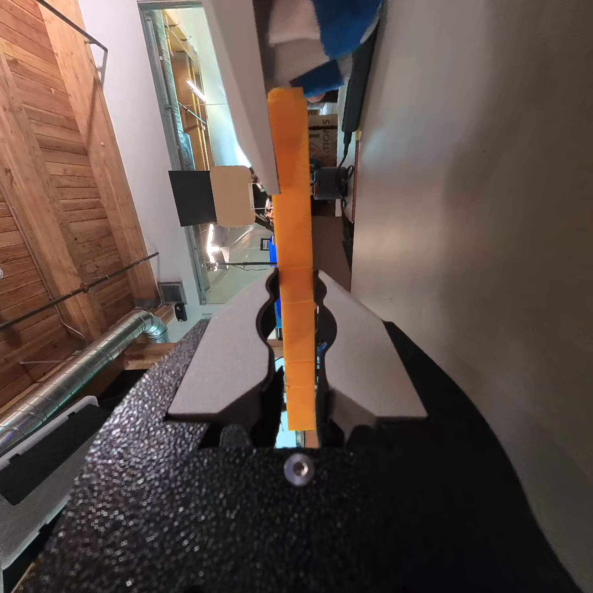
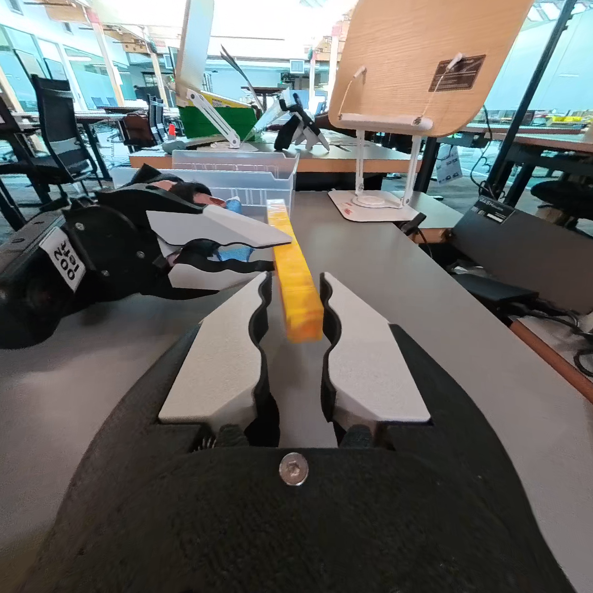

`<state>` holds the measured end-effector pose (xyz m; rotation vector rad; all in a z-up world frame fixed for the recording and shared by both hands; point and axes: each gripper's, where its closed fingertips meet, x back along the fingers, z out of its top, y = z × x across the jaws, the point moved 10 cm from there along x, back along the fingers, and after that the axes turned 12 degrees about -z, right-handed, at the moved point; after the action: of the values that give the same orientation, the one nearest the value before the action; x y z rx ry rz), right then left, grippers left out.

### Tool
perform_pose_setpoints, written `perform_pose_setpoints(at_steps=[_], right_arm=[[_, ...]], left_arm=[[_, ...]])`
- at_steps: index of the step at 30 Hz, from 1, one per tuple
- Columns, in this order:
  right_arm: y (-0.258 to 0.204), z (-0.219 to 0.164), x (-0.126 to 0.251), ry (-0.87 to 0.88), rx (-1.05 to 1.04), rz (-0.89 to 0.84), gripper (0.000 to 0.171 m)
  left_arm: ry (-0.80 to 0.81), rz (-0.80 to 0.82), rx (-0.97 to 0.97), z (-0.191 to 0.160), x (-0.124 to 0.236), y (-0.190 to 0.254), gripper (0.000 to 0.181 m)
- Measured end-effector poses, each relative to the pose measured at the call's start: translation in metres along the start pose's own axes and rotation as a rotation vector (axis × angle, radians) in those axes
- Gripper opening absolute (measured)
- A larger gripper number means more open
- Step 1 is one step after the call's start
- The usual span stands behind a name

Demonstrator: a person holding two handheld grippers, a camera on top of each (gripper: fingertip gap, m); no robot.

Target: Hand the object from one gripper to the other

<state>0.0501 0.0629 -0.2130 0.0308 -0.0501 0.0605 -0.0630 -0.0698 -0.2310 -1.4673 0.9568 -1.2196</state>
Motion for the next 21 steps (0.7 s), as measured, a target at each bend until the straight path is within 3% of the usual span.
perform_pose_setpoints(at_steps=[4,8,9,10,13,16,18,21], right_arm=[[0.000,-0.003,0.000,-0.040,-0.017,0.040,0.021],[-0.001,-0.004,-0.001,-0.040,-0.036,0.046,0.040],[-0.001,-0.005,-0.002,-0.052,-0.046,0.054,0.036],[-0.001,-0.005,-0.001,-0.051,-0.042,0.054,0.021],[-0.003,-0.002,-0.001,-0.053,0.018,0.037,0.020],[-0.004,0.000,0.000,-0.031,0.092,-0.035,0.020],[-0.003,0.003,0.002,0.005,0.142,-0.102,0.020],[-0.001,0.010,0.006,0.084,0.177,-0.198,0.020]], left_arm=[[0.017,-0.012,0.000,-0.001,0.000,0.002,0.018],[0.021,-0.002,0.013,-0.002,0.002,-0.001,0.018],[0.017,-0.006,0.000,-0.002,0.002,0.000,0.018],[0.014,-0.009,-0.012,-0.002,0.002,0.001,0.018],[0.032,-0.022,0.029,-0.002,0.002,0.001,0.018],[0.122,-0.142,0.267,-0.005,-0.001,-0.001,0.021],[0.214,-0.161,0.523,-0.013,-0.001,-0.011,0.050],[0.454,-0.167,0.961,-0.026,0.005,-0.026,0.065]])
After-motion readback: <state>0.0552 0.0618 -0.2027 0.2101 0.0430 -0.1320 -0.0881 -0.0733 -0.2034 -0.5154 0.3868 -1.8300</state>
